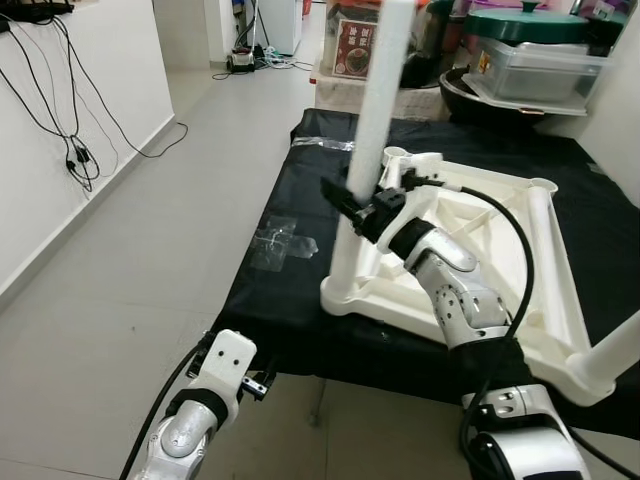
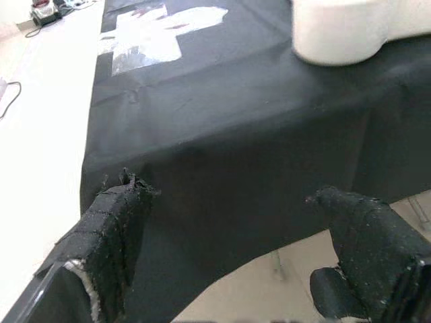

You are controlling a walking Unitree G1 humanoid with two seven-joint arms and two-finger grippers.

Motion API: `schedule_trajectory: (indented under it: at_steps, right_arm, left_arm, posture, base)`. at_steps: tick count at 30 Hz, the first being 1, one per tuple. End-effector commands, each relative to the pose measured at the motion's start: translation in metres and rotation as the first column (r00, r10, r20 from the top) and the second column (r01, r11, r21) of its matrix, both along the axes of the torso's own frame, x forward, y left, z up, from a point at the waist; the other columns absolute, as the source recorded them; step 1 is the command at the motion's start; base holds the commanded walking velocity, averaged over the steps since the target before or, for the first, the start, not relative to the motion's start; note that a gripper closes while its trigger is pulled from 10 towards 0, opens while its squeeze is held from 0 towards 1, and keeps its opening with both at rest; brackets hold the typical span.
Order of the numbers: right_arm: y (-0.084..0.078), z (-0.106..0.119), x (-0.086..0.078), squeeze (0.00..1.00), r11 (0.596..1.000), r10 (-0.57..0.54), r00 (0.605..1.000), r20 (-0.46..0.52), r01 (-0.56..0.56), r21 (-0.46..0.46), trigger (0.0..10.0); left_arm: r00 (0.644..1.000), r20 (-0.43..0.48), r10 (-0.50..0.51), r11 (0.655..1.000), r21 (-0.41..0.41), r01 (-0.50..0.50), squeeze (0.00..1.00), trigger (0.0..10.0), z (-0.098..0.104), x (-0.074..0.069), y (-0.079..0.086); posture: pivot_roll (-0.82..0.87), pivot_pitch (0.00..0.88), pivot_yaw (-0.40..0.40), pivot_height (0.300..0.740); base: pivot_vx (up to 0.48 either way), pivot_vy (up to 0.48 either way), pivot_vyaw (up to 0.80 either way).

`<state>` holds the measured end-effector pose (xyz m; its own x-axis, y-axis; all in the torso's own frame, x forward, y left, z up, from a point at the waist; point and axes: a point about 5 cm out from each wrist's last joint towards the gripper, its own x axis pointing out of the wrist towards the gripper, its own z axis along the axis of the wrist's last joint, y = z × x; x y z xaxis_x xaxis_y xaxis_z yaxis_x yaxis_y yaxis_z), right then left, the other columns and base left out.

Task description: Building children table

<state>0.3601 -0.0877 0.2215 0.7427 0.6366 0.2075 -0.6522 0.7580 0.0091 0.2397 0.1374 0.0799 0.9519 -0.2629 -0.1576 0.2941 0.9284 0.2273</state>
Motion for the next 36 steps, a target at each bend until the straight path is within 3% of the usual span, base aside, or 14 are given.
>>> schedule_trajectory:
  at_steps: [1, 2, 3, 4, 7, 10, 14, 17, 18, 24, 25, 34, 35, 36]
  right_arm:
    - [0.008, -0.039, 0.004, 0.00, 0.991, -0.112, 0.980, -0.166, 0.098, -0.091, 0.0]
    - [0.008, -0.039, 0.004, 0.00, 0.991, -0.112, 0.980, -0.166, 0.098, -0.091, 0.0]
    - [-0.050, -0.082, 0.006, 0.00, 0.584, -0.793, 0.498, -0.351, 0.785, -0.206, 0.0]
    - [-0.068, -0.093, -0.005, 0.00, 0.381, -0.892, 0.279, -0.357, 0.887, -0.260, 0.0]
    - [-0.071, -0.098, -0.016, 0.00, 0.300, -0.916, 0.196, -0.349, 0.913, -0.277, 0.0]
    - [-0.062, -0.098, -0.027, 0.00, 0.326, -0.909, 0.223, -0.351, 0.906, -0.269, 0.0]
    - [-0.056, -0.079, -0.021, 0.00, 0.430, -0.878, 0.348, -0.330, 0.875, -0.221, 10.0]
    - [-0.049, -0.065, -0.010, 0.00, 0.528, -0.833, 0.461, -0.305, 0.828, -0.191, 10.0]
    - [-0.043, -0.052, -0.006, 1.00, 0.613, -0.770, 0.566, -0.294, 0.784, -0.096, 10.0]
    - [-0.011, -0.013, 0.002, 1.00, 0.821, -0.521, 0.822, -0.230, 0.556, 0.130, 10.0]
    - [-0.006, -0.004, 0.002, 0.00, 0.885, -0.422, 0.889, -0.179, 0.447, 0.134, 10.0]
    - [0.007, -0.013, -0.006, 0.00, 0.981, 0.192, 0.977, -0.088, -0.195, -0.021, 10.0]
    - [0.010, -0.020, -0.006, 0.00, 0.977, 0.209, 0.972, -0.109, -0.212, -0.020, 3.5]
    - [0.010, -0.020, -0.006, 0.00, 0.977, 0.209, 0.972, -0.109, -0.212, -0.020, 3.5]
  left_arm:
    - [1.000, -0.011, 0.002, 1.000, 0.000, -0.002, 0.00, 10.0, 0.000, -0.002, 0.003]
    - [1.000, -0.011, 0.002, 1.000, 0.000, -0.002, 0.00, 10.0, 0.000, -0.002, 0.003]
    - [1.000, -0.012, 0.004, 1.000, 0.004, -0.004, 0.00, 10.0, -0.001, -0.003, 0.004]
    - [1.000, -0.012, 0.003, 1.000, 0.004, -0.003, 0.00, 10.0, -0.001, -0.003, 0.004]
    - [1.000, -0.012, 0.001, 1.000, 0.005, -0.001, 0.00, 10.0, -0.001, -0.003, 0.004]
    - [1.000, -0.012, -0.007, 1.000, 0.003, 0.007, 0.00, 10.0, -0.001, -0.004, 0.003]
    - [0.999, -0.015, -0.042, 0.999, 0.005, 0.042, 0.00, 10.0, -0.001, 0.001, -0.005]
    - [0.999, -0.007, -0.049, 0.999, -0.003, 0.049, 0.00, 10.0, 0.002, 0.003, -0.007]
    - [0.999, -0.005, -0.048, 0.999, 0.000, 0.048, 0.00, 10.0, 0.002, 0.005, -0.006]
    - [0.999, 0.000, -0.032, 0.999, 0.002, 0.032, 0.00, 10.0, 0.003, 0.007, -0.002]
    - [0.999, -0.001, -0.032, 0.999, 0.002, 0.032, 0.00, 10.0, 0.003, 0.006, -0.002]
    - [0.999, -0.008, -0.043, 0.999, -0.002, 0.043, 0.00, 10.0, 0.001, 0.003, -0.006]
    - [0.999, -0.004, -0.042, 0.999, -0.003, 0.042, 0.00, 10.0, 0.002, 0.005, -0.006]
    - [0.999, -0.004, -0.042, 0.999, -0.003, 0.042, 0.00, 10.0, 0.002, 0.005, -0.006]
  posture:
    - [0.15, 0.000, -0.090, 0.740]
    - [0.15, 0.000, -0.090, 0.740]
    - [0.15, 0.000, -0.083, 0.740]
    - [0.15, 0.000, -0.083, 0.740]
    - [0.15, 0.000, -0.071, 0.740]
    - [0.13, 0.000, -0.055, 0.740]
    - [0.11, 0.000, -0.041, 0.740]
    - [0.11, 0.000, -0.041, 0.740]
    - [0.12, 0.000, -0.051, 0.740]
    - [0.12, 0.000, -0.054, 0.740]
    - [0.12, 0.000, -0.059, 0.740]
    - [0.13, 0.000, -0.064, 0.740]
    - [0.14, 0.000, -0.073, 0.740]
    - [0.14, 0.000, -0.073, 0.740]
  base:
    - [0.000, 0.000, 0.00]
    - [0.000, 0.000, 0.00]
    - [0.000, 0.000, 0.00]
    - [0.000, 0.000, 0.00]
    - [0.000, 0.000, 0.00]
    - [0.000, 0.000, 0.00]
    - [0.000, 0.000, 0.00]
    - [0.000, 0.000, 0.00]
    - [0.000, 0.000, 0.00]
    - [0.000, 0.000, 0.00]
    - [0.000, 0.000, 0.00]
    - [0.000, 0.000, 0.00]
    - [0.000, 0.000, 0.00]
    - [0.000, 0.000, 0.00]
